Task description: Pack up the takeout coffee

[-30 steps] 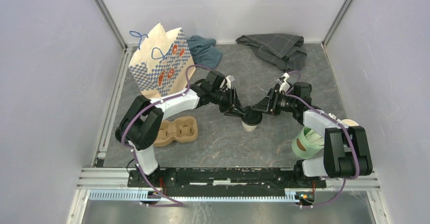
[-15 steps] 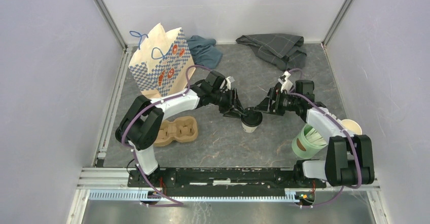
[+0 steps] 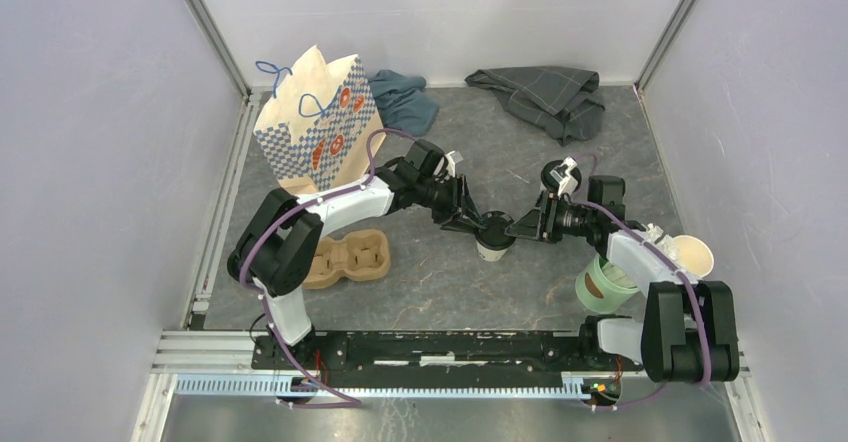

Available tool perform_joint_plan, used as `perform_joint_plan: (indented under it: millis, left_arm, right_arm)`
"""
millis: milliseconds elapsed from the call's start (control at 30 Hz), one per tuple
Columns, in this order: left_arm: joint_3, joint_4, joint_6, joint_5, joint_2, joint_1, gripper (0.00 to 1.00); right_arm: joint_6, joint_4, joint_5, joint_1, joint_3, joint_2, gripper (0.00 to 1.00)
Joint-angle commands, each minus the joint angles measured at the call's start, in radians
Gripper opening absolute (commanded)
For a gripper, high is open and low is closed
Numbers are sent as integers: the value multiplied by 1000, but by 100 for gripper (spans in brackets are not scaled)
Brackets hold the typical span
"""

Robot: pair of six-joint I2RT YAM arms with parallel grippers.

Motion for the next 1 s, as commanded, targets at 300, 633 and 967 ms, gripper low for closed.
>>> perform_joint_plan:
  millis: [300,633,967]
  left_arm:
    - [5,-70,69,36,-77,-4,59]
    - [195,-144,134,17,-18,55,90]
    - [318,-27,142,210,191,48,80]
  right_arm:
    - [-126,-36,33,-21,57,57,71]
    - [-132,-231,70,-16,153,-24,84]
    - [-51,-109,-3,30,54,-40,72]
